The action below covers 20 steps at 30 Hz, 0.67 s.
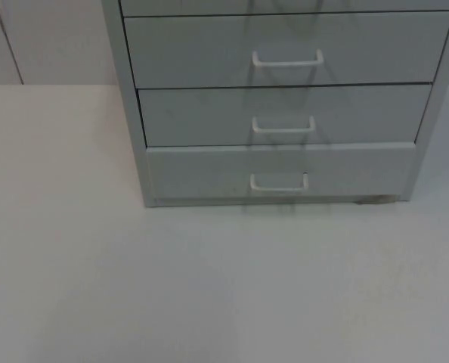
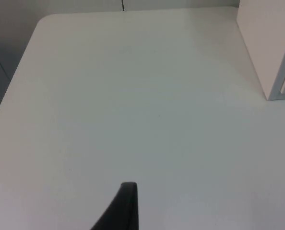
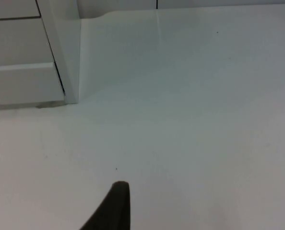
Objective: Open the drawer with the left hand, place the block into the drawer with the right hand, then close the drawer with the left hand.
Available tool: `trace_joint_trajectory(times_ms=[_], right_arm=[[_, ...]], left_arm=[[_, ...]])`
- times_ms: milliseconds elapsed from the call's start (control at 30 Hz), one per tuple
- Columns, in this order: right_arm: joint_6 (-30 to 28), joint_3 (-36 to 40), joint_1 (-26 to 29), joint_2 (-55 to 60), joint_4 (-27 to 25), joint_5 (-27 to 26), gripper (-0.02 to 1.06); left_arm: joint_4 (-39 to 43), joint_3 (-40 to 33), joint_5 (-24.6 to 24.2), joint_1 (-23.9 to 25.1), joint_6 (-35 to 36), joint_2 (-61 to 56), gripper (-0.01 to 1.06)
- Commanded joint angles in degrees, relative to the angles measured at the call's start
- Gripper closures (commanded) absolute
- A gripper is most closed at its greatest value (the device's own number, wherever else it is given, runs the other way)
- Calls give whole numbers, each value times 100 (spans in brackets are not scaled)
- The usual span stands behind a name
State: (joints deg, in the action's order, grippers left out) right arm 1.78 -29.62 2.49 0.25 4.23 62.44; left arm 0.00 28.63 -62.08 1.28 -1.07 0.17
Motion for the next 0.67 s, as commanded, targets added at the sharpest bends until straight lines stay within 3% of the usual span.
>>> trace_joint_trajectory(times_ms=[0, 433, 633], right_arm=[[-29, 12, 13, -25, 3, -72, -1], [-29, 12, -14, -25, -1, -72, -1], [-2, 12, -514, -25, -10, -72, -1]], left_arm=[[-43, -29, 57, 16, 3, -17, 0], [-43, -29, 57, 16, 3, -17, 0], [-43, -29, 57, 16, 3, -17, 0]])
